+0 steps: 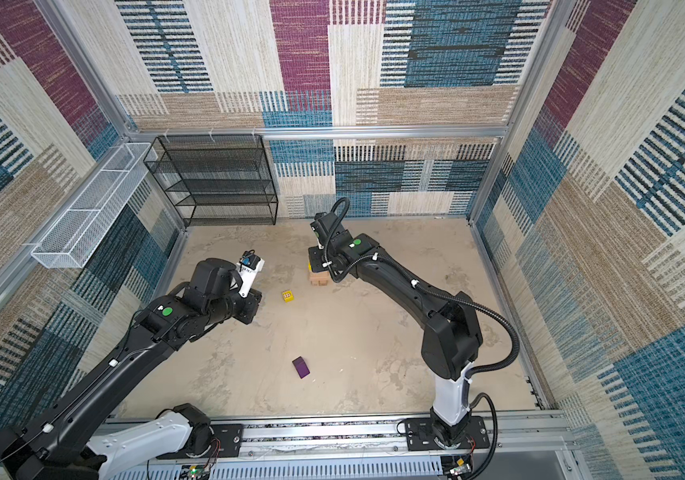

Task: Build the wood block tower
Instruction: 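Raise the right gripper and swing it toward the yellow window cube, then lower the right gripper and close it on the yellow window cube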

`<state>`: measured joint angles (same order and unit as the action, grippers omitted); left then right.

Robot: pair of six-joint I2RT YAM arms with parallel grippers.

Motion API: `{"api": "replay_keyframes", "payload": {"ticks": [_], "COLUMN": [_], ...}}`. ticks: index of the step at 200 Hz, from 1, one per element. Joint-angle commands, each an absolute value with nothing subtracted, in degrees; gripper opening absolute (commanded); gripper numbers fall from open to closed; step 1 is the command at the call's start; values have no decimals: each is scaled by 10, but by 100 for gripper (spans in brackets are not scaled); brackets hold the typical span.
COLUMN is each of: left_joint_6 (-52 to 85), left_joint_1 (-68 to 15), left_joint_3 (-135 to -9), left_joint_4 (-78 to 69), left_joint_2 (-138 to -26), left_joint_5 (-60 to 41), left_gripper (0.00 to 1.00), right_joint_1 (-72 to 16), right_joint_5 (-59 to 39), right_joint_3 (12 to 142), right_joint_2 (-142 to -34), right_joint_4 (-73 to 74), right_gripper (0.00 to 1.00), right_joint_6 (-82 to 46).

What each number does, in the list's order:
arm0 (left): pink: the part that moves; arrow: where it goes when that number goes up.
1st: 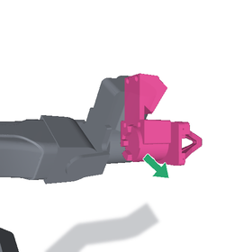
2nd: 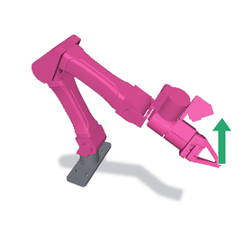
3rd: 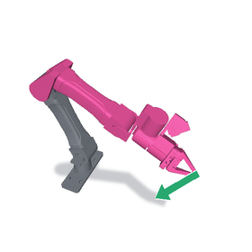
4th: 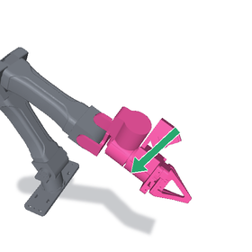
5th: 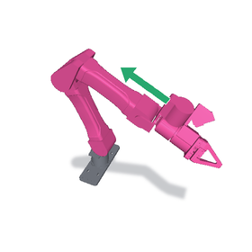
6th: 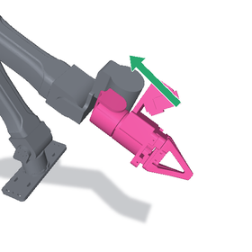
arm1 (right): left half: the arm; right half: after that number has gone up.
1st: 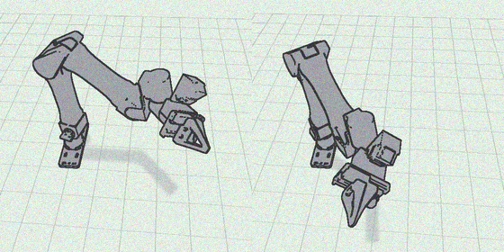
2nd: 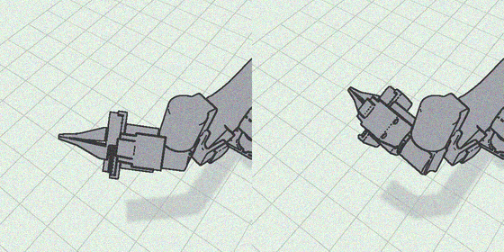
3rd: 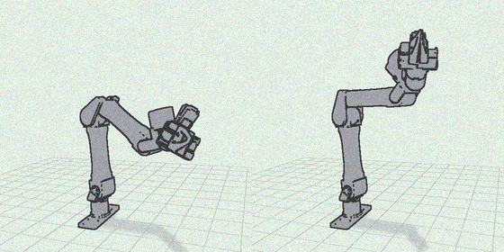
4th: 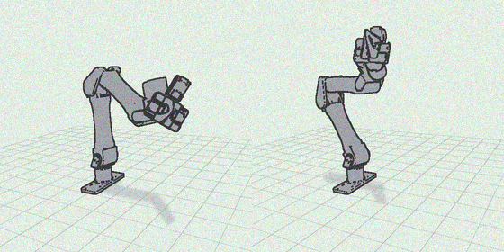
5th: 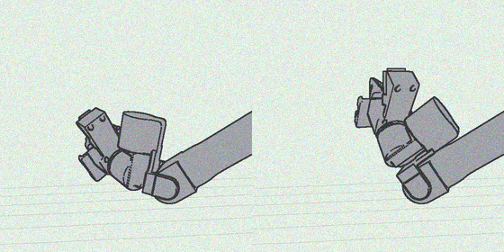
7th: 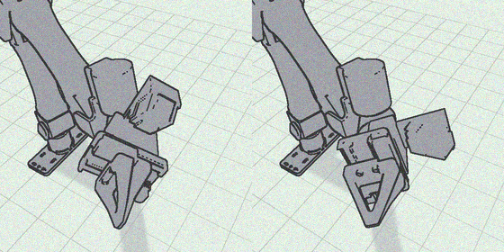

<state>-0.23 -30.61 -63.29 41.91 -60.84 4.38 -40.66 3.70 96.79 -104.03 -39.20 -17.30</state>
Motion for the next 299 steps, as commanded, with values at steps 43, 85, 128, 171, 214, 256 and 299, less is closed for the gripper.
{"api": "replay_keyframes", "payload": {"ticks": [43, 85, 128, 171, 214, 256, 299], "left_joint_6": [64, 102, 116, 117, 117, 117, 118], "left_joint_1": [-305, -302, -291, -254, -225, -199, -166], "left_joint_3": [-556, -510, -481, -479, -475, -474, -473], "left_joint_4": [445, 437, 406, 398, 395, 390, 383], "left_joint_2": [-517, -478, -464, -464, -463, -467, -477], "left_joint_5": [47, 56, 42, -7, -31, -51, -79], "left_gripper": [21, 32, 35, 34, 32, 31, 30], "right_joint_1": [-473, -489, -492, -505, -518, -519, -518], "right_joint_5": [55, 89, 55, 60, 68, 85, 104], "right_joint_3": [888, 913, 938, 985, 1035, 1091, 1136], "right_joint_2": [-1000, -1050, -1102, -1165, -1215, -1269, -1309], "right_joint_4": [-304, -301, -271, -279, -298, -329, -354], "right_gripper": [70, 100, 94, 66, 51, 54, 54], "right_joint_6": [-122, -148, -156, -162, -170, -179, -178]}}
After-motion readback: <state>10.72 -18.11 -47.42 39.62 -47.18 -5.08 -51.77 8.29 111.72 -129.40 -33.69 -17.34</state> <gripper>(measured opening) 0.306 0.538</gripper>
